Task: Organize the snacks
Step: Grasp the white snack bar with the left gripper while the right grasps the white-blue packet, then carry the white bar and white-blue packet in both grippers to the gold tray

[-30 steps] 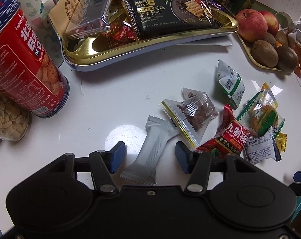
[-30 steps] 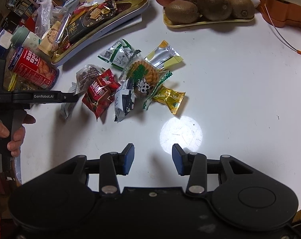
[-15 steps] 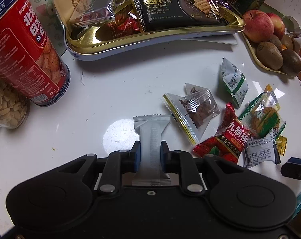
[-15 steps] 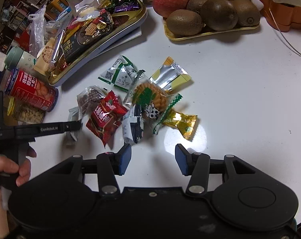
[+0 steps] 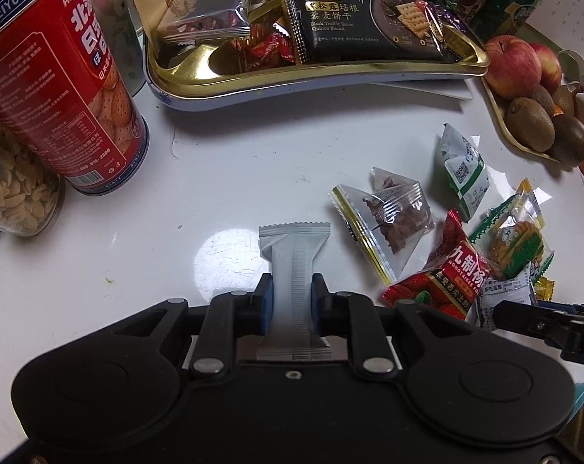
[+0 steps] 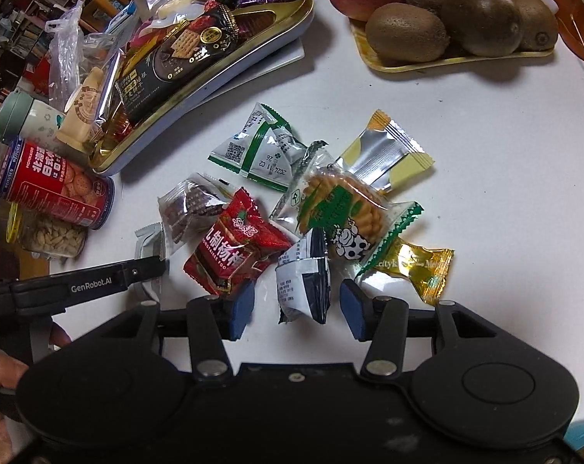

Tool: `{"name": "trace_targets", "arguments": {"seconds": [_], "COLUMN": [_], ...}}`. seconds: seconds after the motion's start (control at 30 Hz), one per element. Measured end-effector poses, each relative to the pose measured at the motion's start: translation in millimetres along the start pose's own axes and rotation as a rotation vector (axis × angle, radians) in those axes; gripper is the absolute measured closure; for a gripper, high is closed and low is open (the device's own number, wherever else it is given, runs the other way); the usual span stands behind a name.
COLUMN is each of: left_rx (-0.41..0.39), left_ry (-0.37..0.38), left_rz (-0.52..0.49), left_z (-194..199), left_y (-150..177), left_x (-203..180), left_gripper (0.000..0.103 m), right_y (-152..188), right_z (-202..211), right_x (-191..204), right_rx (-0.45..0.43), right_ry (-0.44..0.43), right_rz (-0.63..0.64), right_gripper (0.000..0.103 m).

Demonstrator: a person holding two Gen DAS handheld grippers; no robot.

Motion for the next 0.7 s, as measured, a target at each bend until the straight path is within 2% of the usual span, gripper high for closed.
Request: {"name": "trace_targets", "arguments": {"seconds": [0.07, 0.13, 0.17, 0.37, 0.7], "left_rx": [-0.001, -0.003, -0.004, -0.01, -0.017], "left_ry": [0.002, 0.0, -0.001, -0.004, -0.013], "left_rz": [0.003, 0.004, 0.005, 0.025, 0.042], "left_z": [0.4, 0.7, 0.9, 1.6, 3.7], "left_y": [0.2, 0.2, 0.5, 1.1, 4.1], "left_x": [0.9, 1.7, 1.5, 1.5, 4.6], "left_gripper": [0.078, 0.078, 0.078, 0.078, 0.078], "right_y": [-0.3, 0.3, 1.2, 6.1, 9.7], "right_z": [-4.8, -8.1, -8.6, -4.0, 5.6], "right_x": [-0.6, -1.9, -3.2, -6.7, -10.8], "right_rx": [0.003, -0.004, -0.016, -0.048, -0.067], "right_ry": [0.0, -0.002, -0.012, -0.045, -0.051], "right_rz": [0.011, 0.014, 0.015, 0.028, 0.042], "right_gripper": [0.056, 0.068, 0.07, 0.075, 0.075]}}
Point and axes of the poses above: each gripper's, at about its wrist camera, not at the fingertips, and z roughly against the way its jaws point, x to its left, y to its underside, the point moved 1 cm from there along -z, roughly the way its jaws point, and after that the axes turned 2 degrees about y, right-handed, at the moved point
